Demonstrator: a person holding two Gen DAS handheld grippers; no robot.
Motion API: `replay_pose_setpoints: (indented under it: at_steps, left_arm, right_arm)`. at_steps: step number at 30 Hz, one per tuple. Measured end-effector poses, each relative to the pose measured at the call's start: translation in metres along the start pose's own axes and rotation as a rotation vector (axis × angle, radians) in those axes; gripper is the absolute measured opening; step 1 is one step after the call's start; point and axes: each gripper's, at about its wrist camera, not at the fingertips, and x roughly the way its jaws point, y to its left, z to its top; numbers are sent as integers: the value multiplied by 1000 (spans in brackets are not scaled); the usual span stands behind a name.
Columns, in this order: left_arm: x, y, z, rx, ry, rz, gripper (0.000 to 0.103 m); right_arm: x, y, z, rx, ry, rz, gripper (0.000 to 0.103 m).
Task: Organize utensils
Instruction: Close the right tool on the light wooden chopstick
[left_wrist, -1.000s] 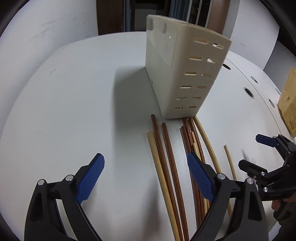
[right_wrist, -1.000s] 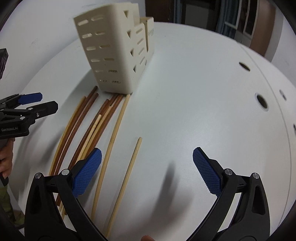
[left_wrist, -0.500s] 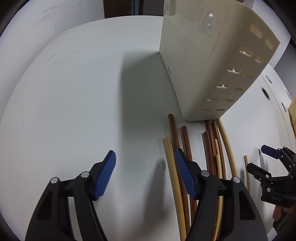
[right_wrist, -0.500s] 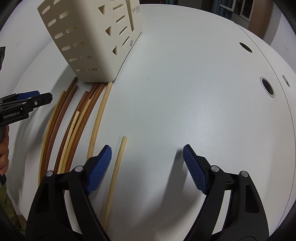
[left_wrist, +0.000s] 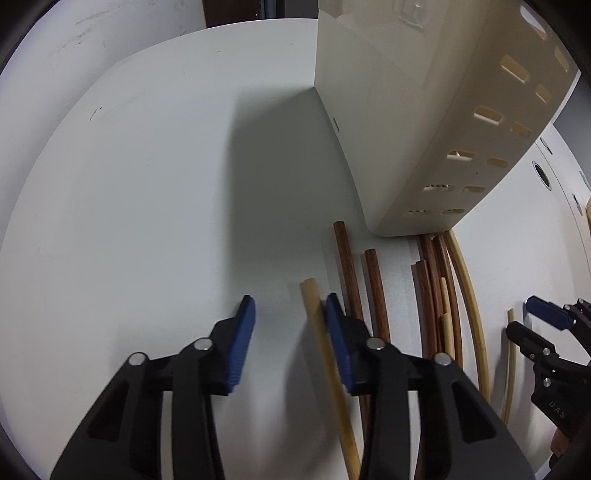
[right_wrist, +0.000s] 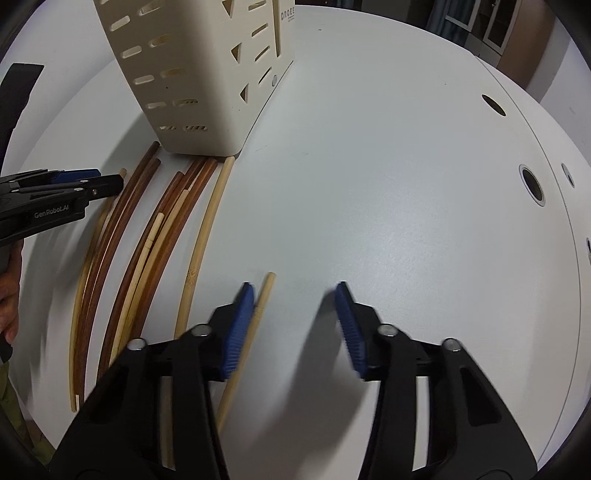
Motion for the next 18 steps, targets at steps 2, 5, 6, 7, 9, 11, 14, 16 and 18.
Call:
replay_pose_setpoints:
  at_steps: [2,5,6,7,9,11,14,16,18]
  left_arm:
    - [0,-3,0,10,0,18,27]
    - [-1,-6,-1,22,-1,23,15]
    - [-1,-8,-1,25,0,29,10]
    - [-1,-9,-1,26,-1,35,9]
    - [-2,-12,-1,37,-6,39,7]
    - [-3,-14,-2,38,-13,42,6]
    - [-11,-12,-6,11,-45,26,6]
    - [-24,-15,-16,18,-75,18,6]
    - [-38,-16,-19,15,-106,5,6]
  right_arm:
    - [-2,4,-1,-3,1,4,23]
    - [-2,4,-2,4,-11,16,15]
    - [-3,6,-3,9,-16,24,10]
    - [-4,5,-2,18,-19,36,9]
    - [-2,1,0,37,-24,64,5]
    - [-2,0,1,52,-33,80,5]
    - [-6,0,3,50,-53,93,4]
    - [-13,0,7,46,-85,97,4]
    - [-26,2,11,44,-137,100,4]
